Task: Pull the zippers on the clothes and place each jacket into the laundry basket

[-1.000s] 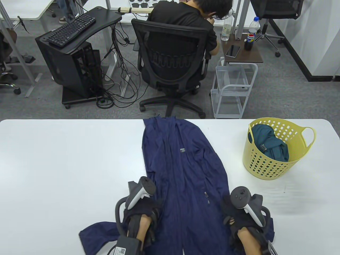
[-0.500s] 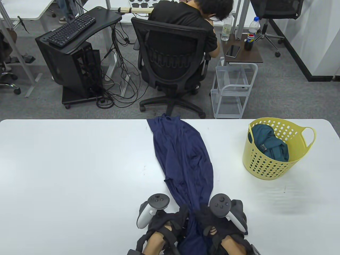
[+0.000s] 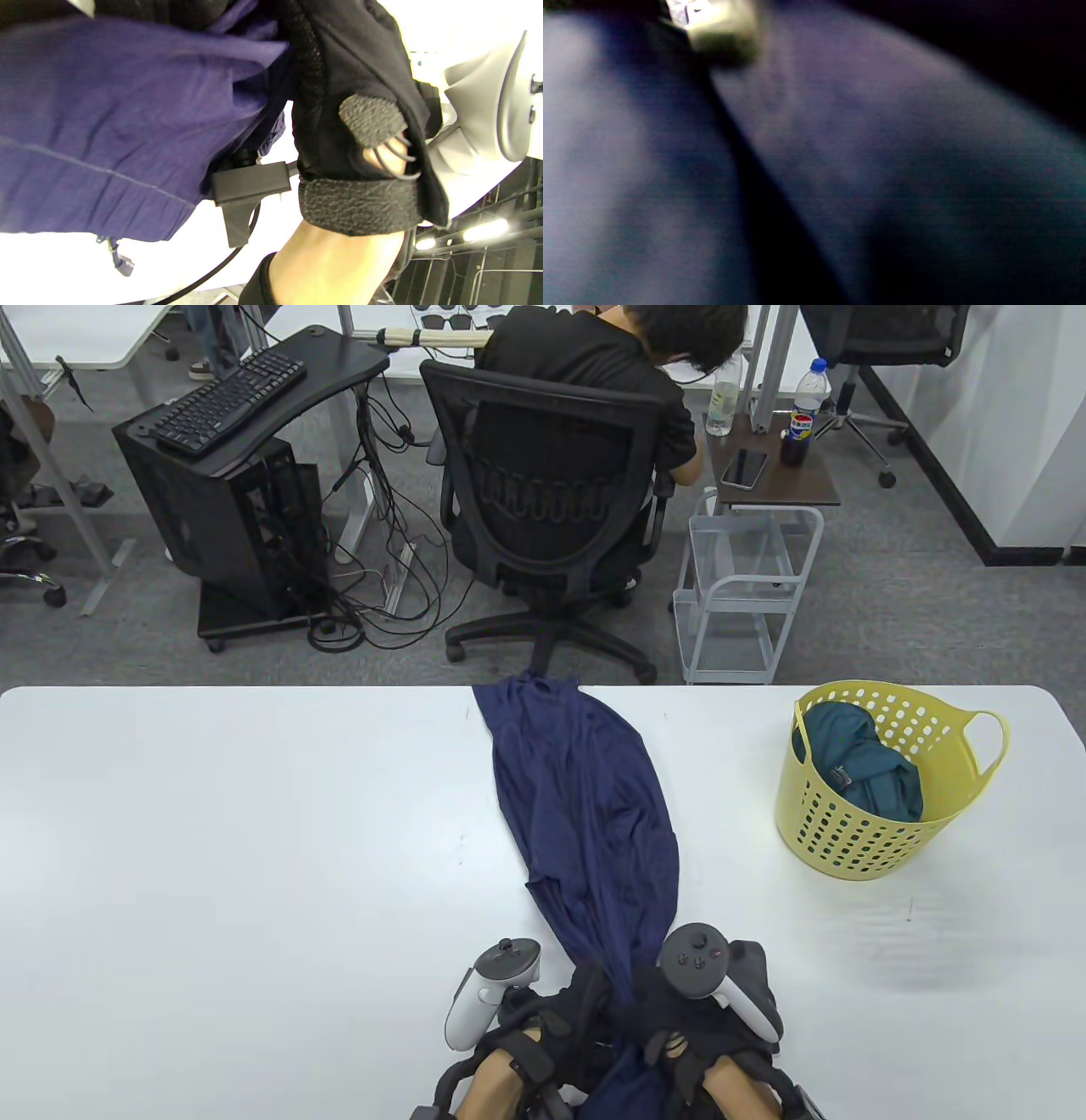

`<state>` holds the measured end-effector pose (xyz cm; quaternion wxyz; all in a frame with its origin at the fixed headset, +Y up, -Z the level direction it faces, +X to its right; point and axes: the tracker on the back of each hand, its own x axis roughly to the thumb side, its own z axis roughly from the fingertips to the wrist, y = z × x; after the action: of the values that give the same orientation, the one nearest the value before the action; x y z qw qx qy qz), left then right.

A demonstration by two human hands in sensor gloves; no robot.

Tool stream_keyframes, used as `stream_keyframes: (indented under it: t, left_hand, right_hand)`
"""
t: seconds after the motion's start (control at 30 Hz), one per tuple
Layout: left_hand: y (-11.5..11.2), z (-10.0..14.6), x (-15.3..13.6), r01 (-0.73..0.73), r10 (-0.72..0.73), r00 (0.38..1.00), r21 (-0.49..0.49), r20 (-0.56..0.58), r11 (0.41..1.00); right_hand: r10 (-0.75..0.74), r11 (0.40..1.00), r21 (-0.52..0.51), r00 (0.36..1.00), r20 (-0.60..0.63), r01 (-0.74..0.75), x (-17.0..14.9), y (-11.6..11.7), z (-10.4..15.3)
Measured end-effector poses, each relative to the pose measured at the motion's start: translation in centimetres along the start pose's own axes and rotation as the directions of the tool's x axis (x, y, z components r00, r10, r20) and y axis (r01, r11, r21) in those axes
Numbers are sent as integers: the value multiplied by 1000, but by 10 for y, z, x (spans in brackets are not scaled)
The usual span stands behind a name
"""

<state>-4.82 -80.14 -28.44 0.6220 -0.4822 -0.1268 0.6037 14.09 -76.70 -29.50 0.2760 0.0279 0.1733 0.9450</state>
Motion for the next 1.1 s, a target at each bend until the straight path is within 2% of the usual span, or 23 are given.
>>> stream_keyframes:
  t: [0.1,0.17,0.27,0.33,0.4,0.47,0.57,0.63,0.7,0.83,0.9,0.93,0.97,1.03,1.1]
  left_hand:
    - [-4,2,6,58,-58,998,23,1,998]
    - [-7,5,11,118,-118,993,54,1,992]
    - [-9,11,22,197,-201,979,104,34,975]
    - [-10,16,28,233,-246,965,132,88,963]
    - [-13,21,34,249,-272,951,159,149,955]
    - [-16,24,39,251,-281,940,164,194,954]
    - [-22,22,41,242,-263,934,113,244,964]
    - [-25,20,41,260,-269,931,70,248,963]
    - [-28,17,39,270,-274,935,48,226,962]
    - [-26,15,31,319,-320,945,19,70,948]
    - [-20,16,24,394,-389,914,24,-113,919]
    - [-16,18,25,447,-434,885,47,-172,893]
    - [-11,22,28,498,-474,860,113,-188,860]
    - [-2,36,40,541,-500,841,299,-207,786]
    - [1,59,63,482,-516,851,542,-102,688]
  right_hand:
    - [-3,998,-59,1000,-13,3,-6,0,-4]
    - [-62,997,-48,998,5,62,-10,-3,-6]
    - [-222,972,-69,974,42,224,-21,-13,-9]
    - [-354,927,-108,933,69,360,-31,-21,-11]
    - [-505,843,-157,858,98,514,-42,-29,-12]
    - [-642,726,-172,746,177,666,-54,-37,-12]
    - [-731,595,-175,619,285,784,-63,-50,-8]
    - [-733,561,-176,584,350,809,-66,-59,-4]
    - [-729,540,-158,553,402,827,-65,-67,1]
    - [-705,521,-91,488,515,849,-59,-80,10]
    - [-705,472,-62,419,573,879,-55,-88,17]
    - [-708,450,-48,389,589,892,-54,-90,19]
    - [-718,443,-6,359,597,897,-51,-92,21]
    - [-714,443,34,330,618,896,-47,-94,27]
    - [-692,481,40,352,631,876,-40,-95,31]
